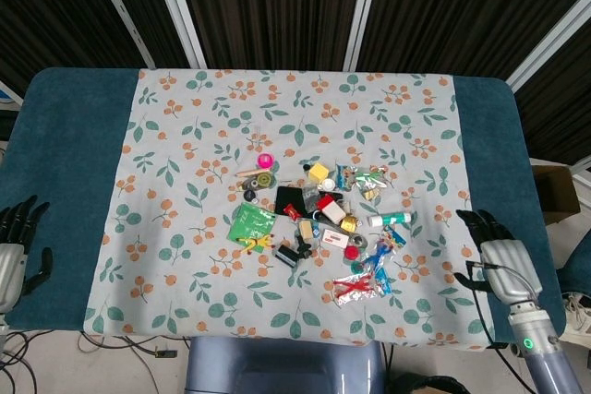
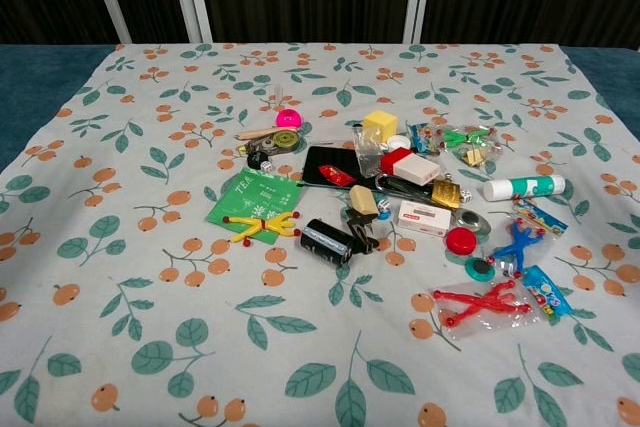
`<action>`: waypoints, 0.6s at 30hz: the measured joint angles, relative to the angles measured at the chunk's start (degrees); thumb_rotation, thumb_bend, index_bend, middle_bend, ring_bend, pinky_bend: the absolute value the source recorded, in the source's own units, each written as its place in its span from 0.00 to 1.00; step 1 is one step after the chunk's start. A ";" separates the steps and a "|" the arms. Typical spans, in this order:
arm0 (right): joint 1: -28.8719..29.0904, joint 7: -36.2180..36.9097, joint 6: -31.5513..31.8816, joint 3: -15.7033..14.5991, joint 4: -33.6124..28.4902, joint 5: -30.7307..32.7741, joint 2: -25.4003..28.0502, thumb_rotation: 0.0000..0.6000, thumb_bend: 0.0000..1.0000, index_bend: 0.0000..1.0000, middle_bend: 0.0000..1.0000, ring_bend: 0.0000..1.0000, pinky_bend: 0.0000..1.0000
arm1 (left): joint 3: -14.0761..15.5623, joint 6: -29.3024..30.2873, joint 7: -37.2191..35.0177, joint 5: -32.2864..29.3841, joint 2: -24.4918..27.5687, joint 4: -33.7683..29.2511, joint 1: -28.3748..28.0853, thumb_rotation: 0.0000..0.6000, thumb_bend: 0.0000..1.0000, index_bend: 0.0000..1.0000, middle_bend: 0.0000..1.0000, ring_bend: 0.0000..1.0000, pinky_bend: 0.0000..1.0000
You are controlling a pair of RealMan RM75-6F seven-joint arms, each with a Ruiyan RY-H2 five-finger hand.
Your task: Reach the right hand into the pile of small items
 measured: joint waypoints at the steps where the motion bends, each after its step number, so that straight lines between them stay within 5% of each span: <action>1: 1.25 -0.29 -2.12 0.70 -0.50 1.61 0.09 1.00 0.20 0.09 0.16 0.09 0.23 | -0.02 0.04 -0.06 0.04 0.01 -0.03 0.00 1.00 0.58 0.07 0.00 0.00 0.04; 12: 14.87 -7.31 -16.16 9.68 -2.54 26.07 -4.79 1.00 0.19 0.08 0.18 0.09 0.23 | -0.11 -0.84 -0.54 -0.59 0.41 -0.51 -0.24 1.00 0.58 0.07 0.00 0.00 0.04; 18: 20.66 -9.83 -17.96 12.33 -1.85 37.20 -10.76 1.00 0.20 0.08 0.20 0.09 0.23 | -0.16 -0.84 -0.84 -0.55 0.47 -0.60 -0.34 1.00 0.58 0.07 0.00 0.00 0.04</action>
